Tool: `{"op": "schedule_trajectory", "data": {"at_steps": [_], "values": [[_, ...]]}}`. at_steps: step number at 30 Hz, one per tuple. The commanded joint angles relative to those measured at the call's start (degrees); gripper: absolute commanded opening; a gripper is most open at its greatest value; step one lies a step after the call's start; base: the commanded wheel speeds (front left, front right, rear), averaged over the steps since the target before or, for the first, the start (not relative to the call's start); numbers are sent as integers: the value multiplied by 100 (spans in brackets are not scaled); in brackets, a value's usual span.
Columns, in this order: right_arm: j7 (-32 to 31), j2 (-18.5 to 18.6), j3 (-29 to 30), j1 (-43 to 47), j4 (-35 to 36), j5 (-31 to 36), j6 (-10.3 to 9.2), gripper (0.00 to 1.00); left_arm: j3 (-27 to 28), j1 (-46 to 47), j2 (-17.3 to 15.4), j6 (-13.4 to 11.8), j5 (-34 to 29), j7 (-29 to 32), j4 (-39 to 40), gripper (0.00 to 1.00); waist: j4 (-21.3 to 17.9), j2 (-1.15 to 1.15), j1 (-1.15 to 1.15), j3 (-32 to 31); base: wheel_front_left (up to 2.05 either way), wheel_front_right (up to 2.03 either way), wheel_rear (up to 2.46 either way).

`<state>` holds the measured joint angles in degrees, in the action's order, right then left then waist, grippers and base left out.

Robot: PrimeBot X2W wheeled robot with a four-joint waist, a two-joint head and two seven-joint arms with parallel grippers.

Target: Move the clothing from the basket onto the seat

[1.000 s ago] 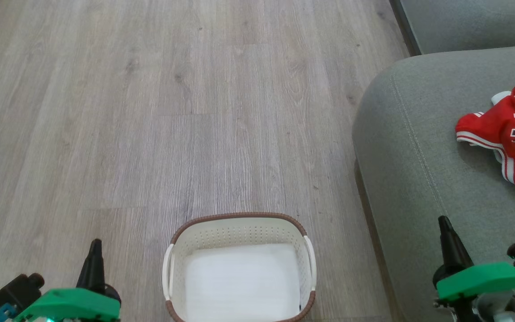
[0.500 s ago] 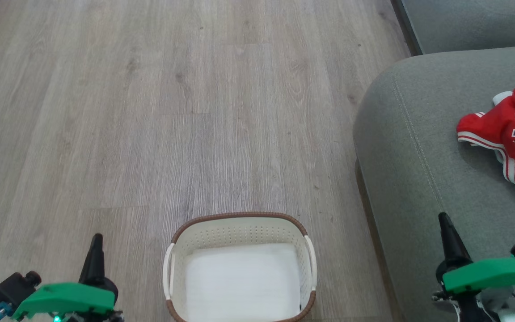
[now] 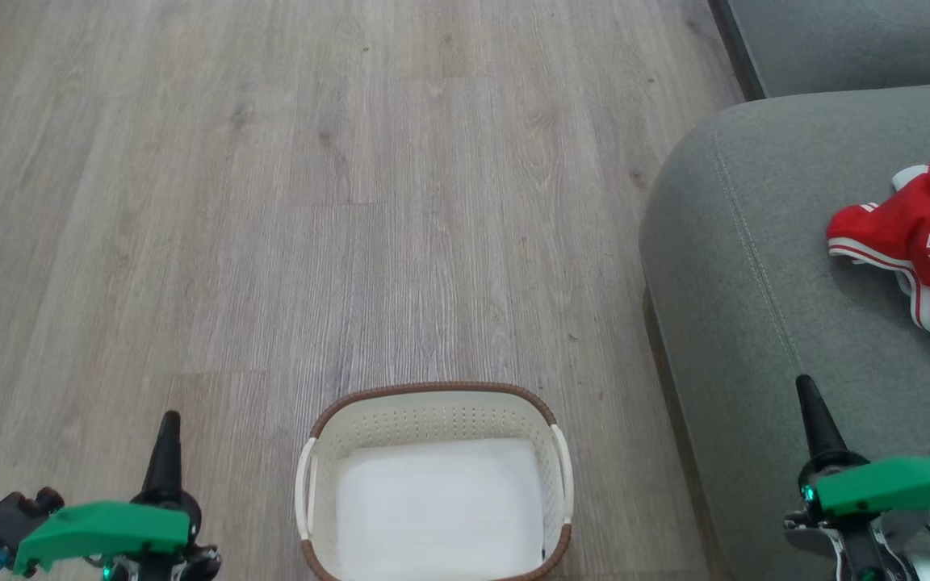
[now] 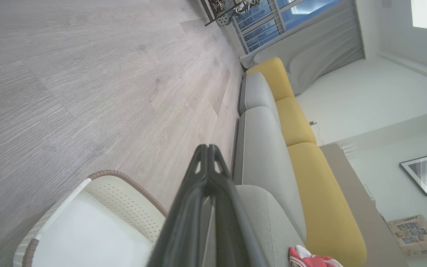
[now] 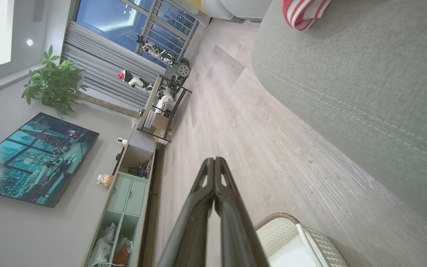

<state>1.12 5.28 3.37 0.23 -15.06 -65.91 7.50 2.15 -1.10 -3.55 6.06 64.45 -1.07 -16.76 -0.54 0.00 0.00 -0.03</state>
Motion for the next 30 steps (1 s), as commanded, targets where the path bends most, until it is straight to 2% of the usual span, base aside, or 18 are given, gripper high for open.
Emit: {"op": "schedule_trajectory", "data": {"at_steps": [1,30], "values": [[-43,-10,-27,-328,175,-152,0,0,156,348,-36,41,146,50,213,0,2,0,0,1,0,0,0],[-514,-151,188,-538,127,-1836,-1,0,348,606,34,110,1918,528,251,0,37,0,0,14,0,0,0]]}}
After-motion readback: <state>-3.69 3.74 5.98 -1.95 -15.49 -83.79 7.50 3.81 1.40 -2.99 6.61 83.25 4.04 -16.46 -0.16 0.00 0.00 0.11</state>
